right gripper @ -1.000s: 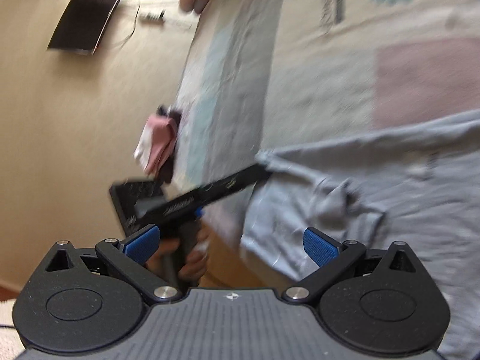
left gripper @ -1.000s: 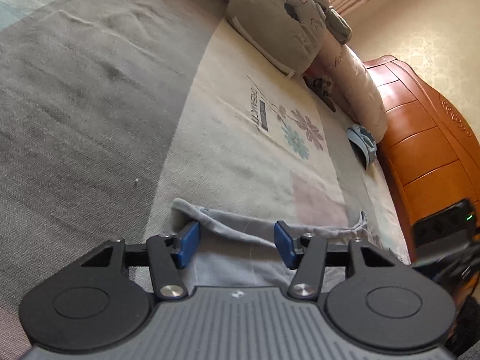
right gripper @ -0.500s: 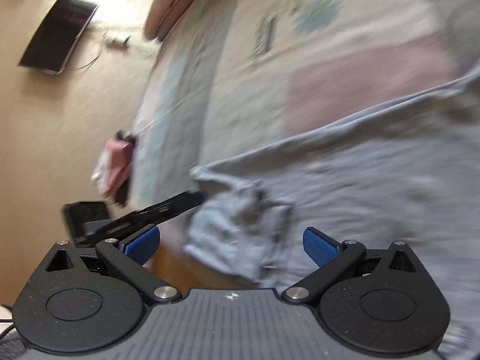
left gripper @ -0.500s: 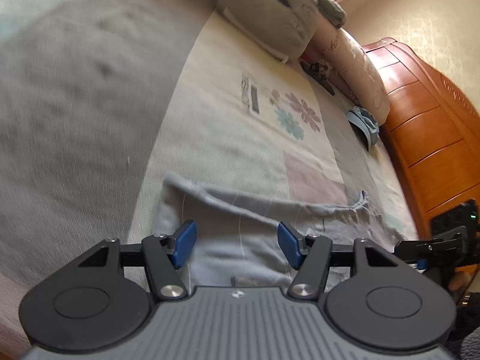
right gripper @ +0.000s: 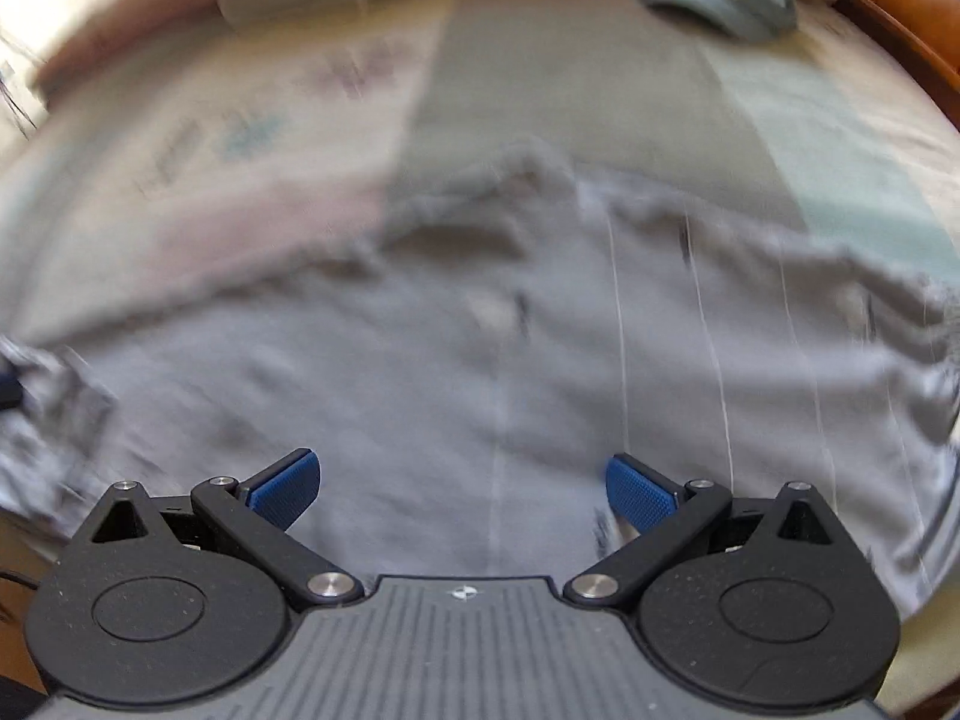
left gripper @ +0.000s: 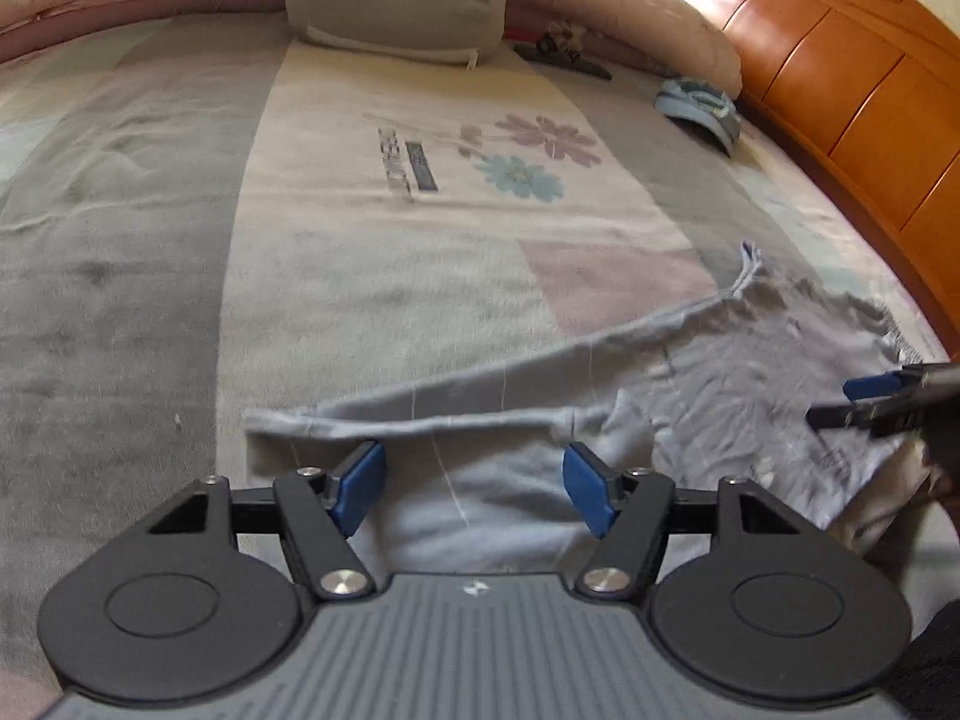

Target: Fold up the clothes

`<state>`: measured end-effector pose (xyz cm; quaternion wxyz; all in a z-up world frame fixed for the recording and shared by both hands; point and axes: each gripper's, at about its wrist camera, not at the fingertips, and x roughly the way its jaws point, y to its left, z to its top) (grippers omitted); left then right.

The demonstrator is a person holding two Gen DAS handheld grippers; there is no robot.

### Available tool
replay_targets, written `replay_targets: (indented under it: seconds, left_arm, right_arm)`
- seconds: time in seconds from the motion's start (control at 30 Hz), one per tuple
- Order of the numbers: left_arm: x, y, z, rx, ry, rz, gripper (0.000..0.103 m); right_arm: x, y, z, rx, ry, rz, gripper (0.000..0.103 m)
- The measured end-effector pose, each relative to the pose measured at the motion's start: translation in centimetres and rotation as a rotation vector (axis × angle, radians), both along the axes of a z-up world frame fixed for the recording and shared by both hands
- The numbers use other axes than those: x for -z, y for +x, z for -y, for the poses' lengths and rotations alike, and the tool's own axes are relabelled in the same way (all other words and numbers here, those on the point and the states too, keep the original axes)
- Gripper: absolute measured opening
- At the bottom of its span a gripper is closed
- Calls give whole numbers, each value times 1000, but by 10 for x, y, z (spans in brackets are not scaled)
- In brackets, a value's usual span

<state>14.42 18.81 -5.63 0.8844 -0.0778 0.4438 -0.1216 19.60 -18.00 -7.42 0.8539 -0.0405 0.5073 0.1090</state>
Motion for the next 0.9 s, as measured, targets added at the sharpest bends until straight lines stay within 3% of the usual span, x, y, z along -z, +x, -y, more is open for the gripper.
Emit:
replay_targets:
  seconds: [0.23,0.5,0.57,0.73,0.9]
  left_arm:
    - [0,5,-8,30,-7,-4,66]
    - [7,-1,-9,15,-25,-33,69]
    - [6,-2,-8,9,-23,-34,69]
    - [-6,2,-2,-15,12,-30,69]
    - [-27,-2,8,-28,75,9,70]
  right_arm:
    - [-22,22,-37,-81,-5,97,103]
    - [3,72,-83,-213,-10,164,103]
    - [5,73,-79,-196,30,194,103]
    - [-12,54,-65,-182,53,174,103]
    - [-33,12,-12,-76,49,221,103]
